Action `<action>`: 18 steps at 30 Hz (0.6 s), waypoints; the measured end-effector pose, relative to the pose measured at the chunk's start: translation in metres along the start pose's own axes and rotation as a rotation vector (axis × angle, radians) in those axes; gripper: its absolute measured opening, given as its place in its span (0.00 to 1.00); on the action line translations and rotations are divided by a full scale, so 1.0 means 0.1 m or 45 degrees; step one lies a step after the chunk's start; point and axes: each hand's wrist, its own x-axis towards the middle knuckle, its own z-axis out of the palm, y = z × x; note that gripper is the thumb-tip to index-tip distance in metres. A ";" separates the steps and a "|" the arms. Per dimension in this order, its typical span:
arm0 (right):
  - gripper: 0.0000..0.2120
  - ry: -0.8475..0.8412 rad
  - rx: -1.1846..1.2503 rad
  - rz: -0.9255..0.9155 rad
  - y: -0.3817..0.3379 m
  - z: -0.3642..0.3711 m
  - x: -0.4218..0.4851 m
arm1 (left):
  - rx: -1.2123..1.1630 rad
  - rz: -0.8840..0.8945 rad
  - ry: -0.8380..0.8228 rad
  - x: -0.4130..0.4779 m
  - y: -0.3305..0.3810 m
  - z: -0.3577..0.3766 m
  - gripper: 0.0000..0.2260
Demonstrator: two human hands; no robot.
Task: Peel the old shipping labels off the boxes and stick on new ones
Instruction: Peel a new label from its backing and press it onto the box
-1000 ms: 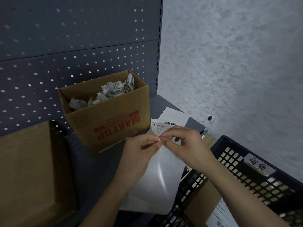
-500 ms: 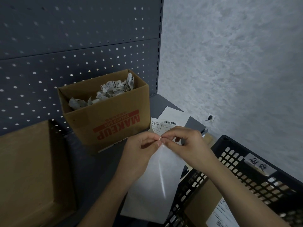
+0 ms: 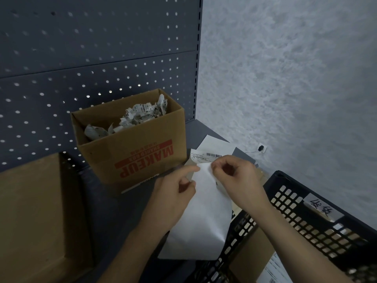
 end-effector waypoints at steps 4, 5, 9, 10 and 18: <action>0.08 0.052 -0.020 0.073 0.06 -0.02 0.03 | 0.122 0.008 -0.032 0.01 -0.01 0.00 0.15; 0.08 0.062 -0.015 0.085 0.07 -0.03 0.04 | 0.146 0.007 -0.038 0.02 -0.01 0.00 0.15; 0.08 0.109 0.002 0.142 0.11 -0.08 0.07 | 0.292 0.009 -0.043 0.04 -0.04 -0.01 0.15; 0.08 0.129 0.001 0.146 0.12 -0.10 0.08 | 0.313 0.007 -0.040 0.04 -0.05 -0.01 0.15; 0.09 0.247 0.074 0.203 0.22 -0.22 0.15 | 0.477 -0.020 -0.075 0.07 0.00 -0.03 0.16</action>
